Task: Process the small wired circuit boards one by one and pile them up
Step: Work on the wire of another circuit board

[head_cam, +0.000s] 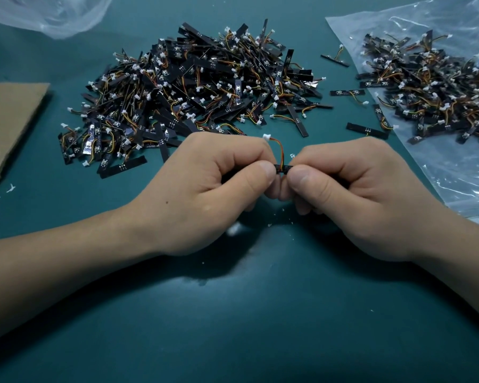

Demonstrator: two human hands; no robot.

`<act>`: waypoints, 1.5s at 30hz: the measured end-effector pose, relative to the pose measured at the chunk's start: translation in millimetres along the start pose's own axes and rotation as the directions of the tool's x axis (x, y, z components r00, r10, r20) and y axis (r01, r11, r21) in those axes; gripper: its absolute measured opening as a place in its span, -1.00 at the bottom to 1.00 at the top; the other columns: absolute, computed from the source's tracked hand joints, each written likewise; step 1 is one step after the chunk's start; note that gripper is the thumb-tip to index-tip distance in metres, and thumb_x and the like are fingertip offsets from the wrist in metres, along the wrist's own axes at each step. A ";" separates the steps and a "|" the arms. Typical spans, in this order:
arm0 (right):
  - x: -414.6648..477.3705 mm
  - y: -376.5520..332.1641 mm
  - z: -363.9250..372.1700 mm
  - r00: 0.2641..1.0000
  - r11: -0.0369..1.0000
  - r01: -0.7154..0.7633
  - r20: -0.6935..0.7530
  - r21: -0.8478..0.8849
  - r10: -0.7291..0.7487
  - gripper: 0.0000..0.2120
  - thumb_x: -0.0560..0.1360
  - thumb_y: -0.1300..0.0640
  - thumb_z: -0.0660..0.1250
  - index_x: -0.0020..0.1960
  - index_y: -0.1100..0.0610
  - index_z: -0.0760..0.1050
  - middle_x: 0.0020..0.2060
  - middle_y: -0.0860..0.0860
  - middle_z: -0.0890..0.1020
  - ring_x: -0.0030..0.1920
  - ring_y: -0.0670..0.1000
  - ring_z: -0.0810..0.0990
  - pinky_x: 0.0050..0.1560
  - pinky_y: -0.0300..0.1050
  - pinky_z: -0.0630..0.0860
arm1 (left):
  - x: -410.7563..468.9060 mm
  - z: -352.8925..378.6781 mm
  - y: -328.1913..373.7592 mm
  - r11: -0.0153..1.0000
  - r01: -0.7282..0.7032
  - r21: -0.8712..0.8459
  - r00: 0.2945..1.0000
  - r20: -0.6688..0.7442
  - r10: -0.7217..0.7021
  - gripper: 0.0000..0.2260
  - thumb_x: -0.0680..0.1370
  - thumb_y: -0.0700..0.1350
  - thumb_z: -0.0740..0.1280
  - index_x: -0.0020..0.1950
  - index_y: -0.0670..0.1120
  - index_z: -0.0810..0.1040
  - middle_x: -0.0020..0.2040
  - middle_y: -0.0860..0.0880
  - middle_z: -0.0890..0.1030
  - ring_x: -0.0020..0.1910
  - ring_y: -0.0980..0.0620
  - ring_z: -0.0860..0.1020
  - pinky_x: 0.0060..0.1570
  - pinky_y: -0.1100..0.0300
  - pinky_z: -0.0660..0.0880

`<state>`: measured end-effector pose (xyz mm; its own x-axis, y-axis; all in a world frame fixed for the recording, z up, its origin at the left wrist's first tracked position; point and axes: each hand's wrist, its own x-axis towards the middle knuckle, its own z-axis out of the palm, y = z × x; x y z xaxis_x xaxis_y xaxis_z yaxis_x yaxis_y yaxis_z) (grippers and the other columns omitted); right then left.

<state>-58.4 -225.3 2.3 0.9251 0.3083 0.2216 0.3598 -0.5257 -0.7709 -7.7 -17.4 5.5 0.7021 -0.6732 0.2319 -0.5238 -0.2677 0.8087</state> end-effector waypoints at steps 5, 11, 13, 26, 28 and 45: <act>-0.8 -1.0 -0.1 1.000 1.000 0.014 -0.001 -0.002 -0.014 -0.74 0.64 0.02 0.25 -0.18 0.03 0.60 -0.41 -0.02 0.59 -0.40 -0.04 0.56 -0.35 -0.18 0.45 | -0.9 -0.5 -0.9 0.999 -0.027 0.022 1.000 0.012 0.027 -0.78 0.60 -0.17 0.24 -0.22 -0.08 0.58 -0.40 0.01 0.50 -0.37 0.00 0.49 -0.32 0.22 0.39; -0.6 0.2 -2.1 0.996 1.000 0.021 0.090 0.020 -0.023 -0.56 0.60 -0.05 0.21 -0.35 0.19 0.42 -0.50 0.04 0.37 -0.45 -0.11 0.30 -0.38 -0.24 0.27 | -2.1 -1.5 -2.0 0.996 -0.082 0.029 0.997 0.000 0.082 -0.72 0.58 -0.11 0.18 -0.28 -0.16 0.52 -0.41 -0.01 0.45 -0.39 0.00 0.42 -0.33 0.24 0.33; -0.3 1.0 -4.9 0.989 0.999 0.022 0.143 0.049 -0.029 -0.59 0.58 0.01 0.20 -0.37 0.21 0.38 -0.50 0.03 0.34 -0.45 -0.12 0.28 -0.38 -0.27 0.25 | -1.8 -1.3 -3.3 0.995 -0.091 0.031 0.996 0.005 0.091 -0.74 0.58 -0.11 0.19 -0.27 -0.12 0.53 -0.41 0.00 0.45 -0.40 0.03 0.42 -0.34 0.24 0.33; 11.1 15.1 -0.4 0.937 0.947 -0.077 -0.302 0.312 0.175 -0.77 0.64 0.10 0.34 0.27 0.08 0.58 -0.41 0.00 0.64 -0.52 -0.16 0.41 -0.44 -0.37 0.35 | -0.7 6.9 -6.2 0.876 0.063 0.478 0.991 -0.130 -0.001 -0.69 0.54 0.02 0.25 0.27 0.13 0.57 0.40 0.07 0.49 0.49 -0.03 0.35 0.43 -0.11 0.21; 8.0 13.2 3.7 0.972 0.979 -0.063 -0.212 0.194 0.104 -0.85 0.62 0.11 0.33 0.12 0.06 0.65 -0.42 0.00 0.64 -0.50 -0.17 0.48 -0.37 -0.44 0.37 | -2.0 11.5 -2.9 0.708 0.069 0.703 0.996 -0.009 -0.088 -0.57 0.54 0.16 0.16 0.38 0.15 0.49 0.56 0.03 0.34 0.60 -0.13 0.18 0.49 -0.14 0.09; 5.1 10.3 3.8 0.969 0.995 -0.071 -0.233 0.075 0.087 -0.79 0.56 0.19 0.33 0.15 0.00 0.61 -0.26 -0.02 0.63 -0.30 0.02 0.54 -0.22 -0.08 0.48 | -5.5 10.9 -2.6 0.871 -0.276 0.406 0.936 -0.093 0.340 -0.80 0.49 -0.43 0.41 0.01 -0.19 0.69 -0.04 -0.11 0.59 -0.05 -0.09 0.56 0.00 0.10 0.49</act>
<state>-50.5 -226.2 -6.8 0.9556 0.0680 0.2867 0.2828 -0.4852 -0.8274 -15.5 -20.5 -3.8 0.5237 -0.6566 0.5427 -0.8461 -0.3267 0.4212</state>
